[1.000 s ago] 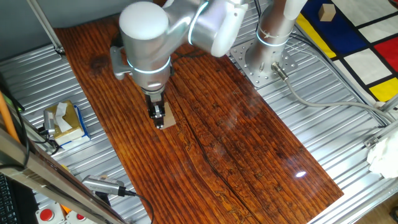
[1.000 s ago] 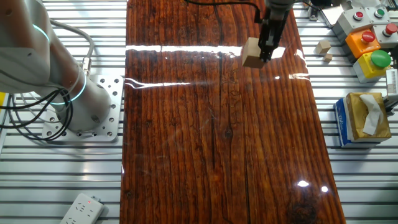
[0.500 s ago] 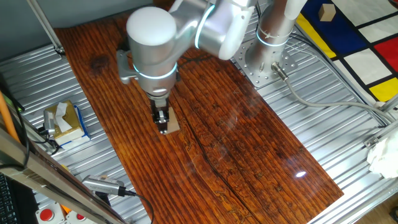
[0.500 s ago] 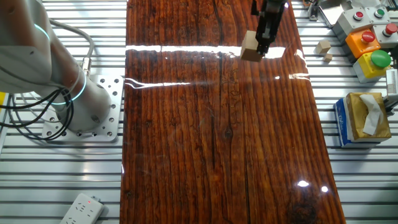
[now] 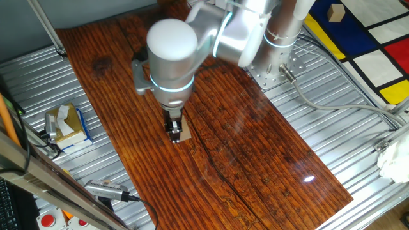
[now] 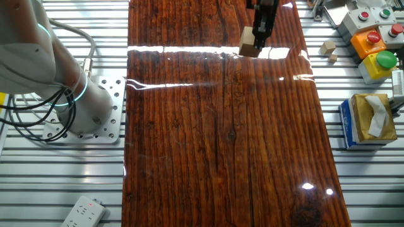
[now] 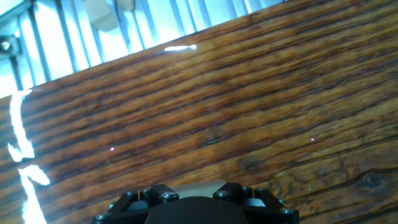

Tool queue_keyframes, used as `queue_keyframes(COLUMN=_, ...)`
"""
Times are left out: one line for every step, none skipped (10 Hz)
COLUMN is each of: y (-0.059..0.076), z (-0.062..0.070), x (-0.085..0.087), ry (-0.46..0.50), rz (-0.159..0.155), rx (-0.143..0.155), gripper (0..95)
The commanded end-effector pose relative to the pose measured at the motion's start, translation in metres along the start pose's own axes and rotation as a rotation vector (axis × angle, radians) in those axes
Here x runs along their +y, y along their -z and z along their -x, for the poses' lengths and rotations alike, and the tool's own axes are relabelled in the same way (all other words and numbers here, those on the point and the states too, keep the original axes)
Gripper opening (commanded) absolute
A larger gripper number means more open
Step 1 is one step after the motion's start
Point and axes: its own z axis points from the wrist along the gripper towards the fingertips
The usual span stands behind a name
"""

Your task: Pick up the small block on the left and move it to the right

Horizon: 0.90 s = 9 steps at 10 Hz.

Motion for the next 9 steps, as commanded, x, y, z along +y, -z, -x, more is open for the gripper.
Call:
queue_keyframes(y=0.003, z=-0.005, x=0.002, ry=0.000, rz=0.000, rx=0.004, gripper=0.0)
queue_keyframes(y=0.004, z=-0.008, x=0.004, ry=-0.001, rz=0.000, rx=0.012, gripper=0.0)
queue_keyframes(y=0.005, z=-0.011, x=0.005, ry=-0.001, rz=0.000, rx=0.016, gripper=0.0)
queue_keyframes(y=0.005, z=-0.014, x=0.007, ry=-0.001, rz=0.000, rx=0.019, gripper=0.0)
queue_keyframes(y=0.007, z=-0.015, x=0.008, ry=-0.001, rz=0.001, rx=0.023, gripper=0.0)
queue_keyframes(y=0.008, z=-0.016, x=0.008, ry=-0.001, rz=0.006, rx=0.025, gripper=0.0)
queue_keyframes(y=0.010, z=-0.017, x=0.007, ry=-0.001, rz=0.013, rx=0.026, gripper=0.0)
queue_keyframes(y=0.012, z=-0.018, x=0.007, ry=-0.002, rz=0.023, rx=0.031, gripper=0.0)
queue_keyframes(y=0.012, z=-0.018, x=0.007, ry=-0.002, rz=0.024, rx=0.032, gripper=0.0)
